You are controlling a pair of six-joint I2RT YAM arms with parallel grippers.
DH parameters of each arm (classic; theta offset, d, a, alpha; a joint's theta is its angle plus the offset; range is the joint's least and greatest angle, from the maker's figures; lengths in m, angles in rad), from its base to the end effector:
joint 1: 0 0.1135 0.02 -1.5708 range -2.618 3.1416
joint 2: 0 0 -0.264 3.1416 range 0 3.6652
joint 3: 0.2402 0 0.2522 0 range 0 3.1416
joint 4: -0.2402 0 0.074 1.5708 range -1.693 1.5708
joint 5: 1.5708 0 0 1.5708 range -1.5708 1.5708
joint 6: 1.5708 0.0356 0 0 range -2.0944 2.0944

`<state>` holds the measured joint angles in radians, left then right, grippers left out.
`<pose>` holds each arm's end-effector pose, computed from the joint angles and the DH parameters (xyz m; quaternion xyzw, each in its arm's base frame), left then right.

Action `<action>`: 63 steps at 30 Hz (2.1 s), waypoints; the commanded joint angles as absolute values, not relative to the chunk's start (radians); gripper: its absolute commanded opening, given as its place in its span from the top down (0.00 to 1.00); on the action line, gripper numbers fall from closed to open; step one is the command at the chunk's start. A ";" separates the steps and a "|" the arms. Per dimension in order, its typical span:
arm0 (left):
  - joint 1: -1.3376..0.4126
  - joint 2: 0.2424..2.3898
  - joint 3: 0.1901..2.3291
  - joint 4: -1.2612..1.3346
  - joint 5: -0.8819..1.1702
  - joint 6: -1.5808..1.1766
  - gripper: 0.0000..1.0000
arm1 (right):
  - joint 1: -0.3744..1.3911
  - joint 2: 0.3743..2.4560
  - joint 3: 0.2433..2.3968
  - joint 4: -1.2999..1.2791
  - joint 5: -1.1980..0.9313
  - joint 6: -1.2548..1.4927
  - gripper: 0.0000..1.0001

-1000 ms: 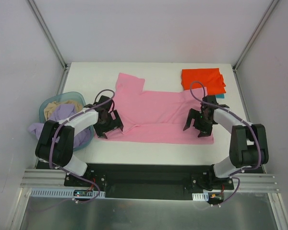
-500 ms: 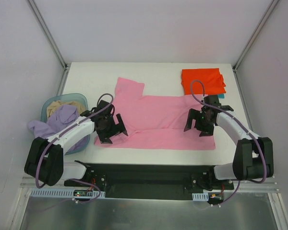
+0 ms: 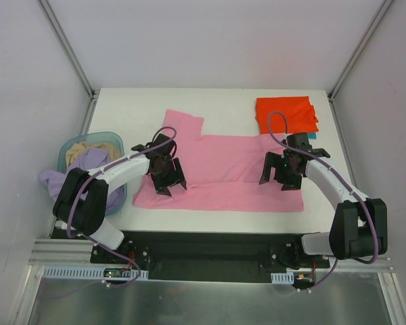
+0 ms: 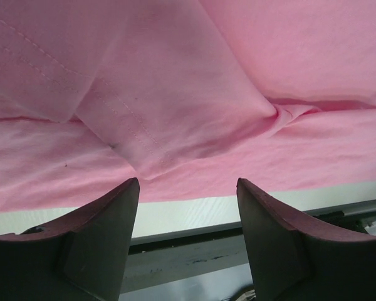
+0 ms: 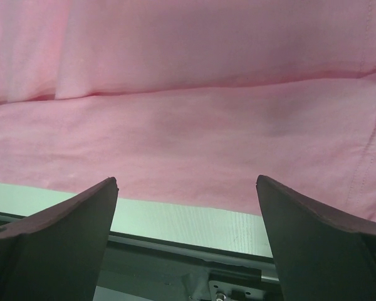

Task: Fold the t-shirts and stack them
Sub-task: Fold the tshirt

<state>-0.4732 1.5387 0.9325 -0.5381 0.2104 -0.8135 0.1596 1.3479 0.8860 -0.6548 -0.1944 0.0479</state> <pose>0.2566 -0.1397 0.1880 -0.1427 0.9617 -0.2084 0.1068 0.2511 0.0474 0.2176 -0.0759 0.9670 0.1172 0.2130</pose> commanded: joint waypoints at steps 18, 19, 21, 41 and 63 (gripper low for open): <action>-0.483 1.600 0.936 -0.600 0.195 -0.747 0.62 | 0.164 1.304 0.842 -0.696 -0.150 0.045 0.03; -0.483 1.606 0.937 -0.601 0.195 -0.746 0.64 | 0.163 1.302 0.842 -0.696 -0.146 0.044 0.03; -0.483 1.612 0.936 -0.604 0.190 -0.744 0.66 | 0.164 1.296 0.842 -0.703 -0.141 0.040 0.03; -0.482 1.592 1.034 -0.617 0.104 -0.700 1.00 | 0.161 1.270 0.856 -0.716 -0.087 0.034 0.03; -0.489 1.885 1.417 -0.624 0.219 -0.235 1.00 | 0.143 1.276 0.871 -0.736 -0.006 0.034 0.03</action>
<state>-0.4835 1.8488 1.3369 -0.6109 0.1581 -0.3954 0.1528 1.2865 0.8524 -0.7136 -0.0250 0.0456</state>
